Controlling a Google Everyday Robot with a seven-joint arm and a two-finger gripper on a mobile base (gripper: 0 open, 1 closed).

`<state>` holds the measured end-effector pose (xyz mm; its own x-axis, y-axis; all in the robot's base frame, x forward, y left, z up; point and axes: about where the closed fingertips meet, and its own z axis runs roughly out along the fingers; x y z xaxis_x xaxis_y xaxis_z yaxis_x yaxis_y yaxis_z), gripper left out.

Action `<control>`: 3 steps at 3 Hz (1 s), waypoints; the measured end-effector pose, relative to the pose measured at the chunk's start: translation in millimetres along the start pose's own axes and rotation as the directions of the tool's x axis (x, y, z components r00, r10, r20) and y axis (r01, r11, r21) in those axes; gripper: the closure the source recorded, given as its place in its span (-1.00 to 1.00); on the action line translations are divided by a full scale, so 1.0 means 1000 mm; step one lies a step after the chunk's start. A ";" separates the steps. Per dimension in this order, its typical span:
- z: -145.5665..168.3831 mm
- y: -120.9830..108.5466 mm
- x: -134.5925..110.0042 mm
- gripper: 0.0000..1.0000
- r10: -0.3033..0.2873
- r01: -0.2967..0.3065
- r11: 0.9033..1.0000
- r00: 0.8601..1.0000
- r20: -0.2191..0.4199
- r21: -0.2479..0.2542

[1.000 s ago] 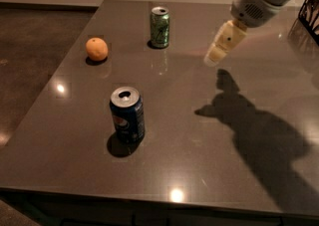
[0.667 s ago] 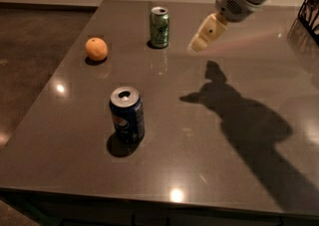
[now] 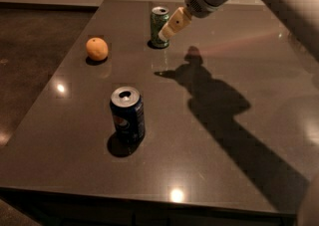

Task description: Move green can near pepsi can

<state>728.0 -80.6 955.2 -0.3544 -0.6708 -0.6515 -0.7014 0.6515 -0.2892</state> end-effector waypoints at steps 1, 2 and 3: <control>0.039 -0.014 -0.019 -1.00 0.055 -0.056 0.998 0.998 0.013 0.022; 0.075 -0.023 -0.033 -1.00 0.110 -0.110 0.994 0.994 0.019 0.002; 0.099 -0.017 -0.043 -1.00 0.143 -0.141 0.989 0.990 0.023 -0.047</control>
Offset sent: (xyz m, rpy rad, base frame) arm 0.1193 0.0518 -0.0340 0.1488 0.0620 -0.1019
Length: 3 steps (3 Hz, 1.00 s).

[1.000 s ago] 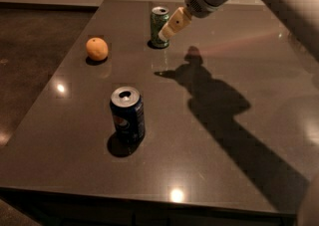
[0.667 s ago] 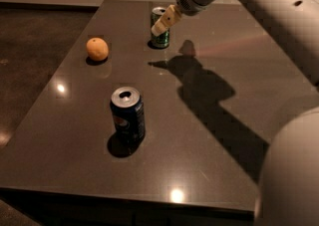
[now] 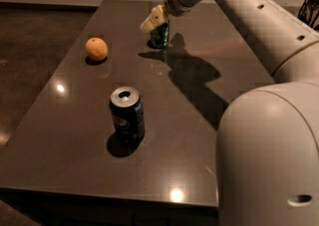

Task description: Move green can near pepsi can

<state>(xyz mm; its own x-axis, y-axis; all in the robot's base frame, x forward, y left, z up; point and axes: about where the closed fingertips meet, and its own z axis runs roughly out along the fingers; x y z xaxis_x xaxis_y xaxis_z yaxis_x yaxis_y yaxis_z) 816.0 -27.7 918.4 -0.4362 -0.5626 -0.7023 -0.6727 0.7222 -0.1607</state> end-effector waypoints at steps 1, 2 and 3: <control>0.012 0.010 -0.003 -0.65 0.023 -0.023 0.999 1.000 -0.010 -0.037; 0.015 0.019 -0.006 -0.17 0.027 -0.027 0.997 1.000 -0.010 -0.076; 0.007 0.028 -0.010 0.26 0.002 -0.001 0.993 1.000 0.012 -0.119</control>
Offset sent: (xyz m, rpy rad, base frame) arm -0.0036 0.0276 -0.0007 0.0698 0.0777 0.0616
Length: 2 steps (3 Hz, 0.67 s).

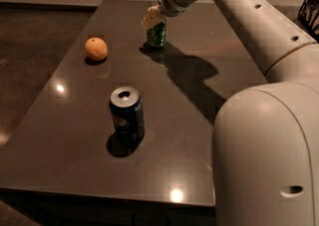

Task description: Move green can near pepsi can

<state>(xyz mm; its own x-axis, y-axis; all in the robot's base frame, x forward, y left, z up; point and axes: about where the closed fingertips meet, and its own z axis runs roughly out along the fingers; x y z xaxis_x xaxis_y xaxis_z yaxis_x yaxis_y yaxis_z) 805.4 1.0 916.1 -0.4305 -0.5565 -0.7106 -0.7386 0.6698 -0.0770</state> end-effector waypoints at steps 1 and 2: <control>-0.025 0.020 -0.001 0.73 -0.065 0.068 0.995 0.997 0.048 -0.070; -0.070 0.058 0.011 1.00 -0.198 0.216 0.962 0.973 0.116 -0.169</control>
Offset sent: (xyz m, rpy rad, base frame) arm -0.1661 -0.0175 0.0590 0.0159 -0.1688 0.5575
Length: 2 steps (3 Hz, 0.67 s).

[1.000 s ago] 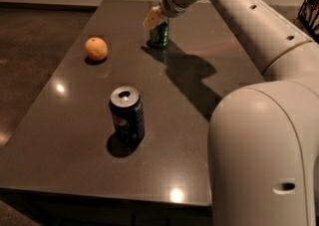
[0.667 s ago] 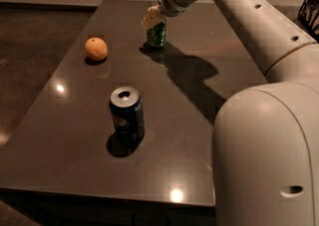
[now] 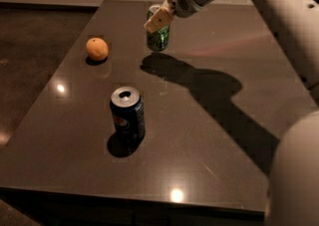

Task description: Move green can near pepsi can

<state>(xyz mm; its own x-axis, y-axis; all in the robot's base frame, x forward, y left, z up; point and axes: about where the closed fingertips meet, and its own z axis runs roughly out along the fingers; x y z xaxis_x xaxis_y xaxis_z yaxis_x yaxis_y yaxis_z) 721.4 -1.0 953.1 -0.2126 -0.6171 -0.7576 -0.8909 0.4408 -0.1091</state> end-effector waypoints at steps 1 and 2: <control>-0.032 0.056 0.011 1.00 -0.155 0.157 0.981 0.988 0.023 -0.116; -0.051 0.108 0.028 1.00 -0.311 0.313 0.922 0.949 0.048 -0.227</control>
Offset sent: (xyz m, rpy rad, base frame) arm -0.1925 -0.0127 -0.0092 -0.1406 -0.1467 0.6513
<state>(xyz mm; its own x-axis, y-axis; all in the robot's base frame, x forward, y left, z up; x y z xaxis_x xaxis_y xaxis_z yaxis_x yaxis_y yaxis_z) 599.0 -3.9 952.4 0.0946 -0.6912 -0.7165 -0.9793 0.0647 -0.1917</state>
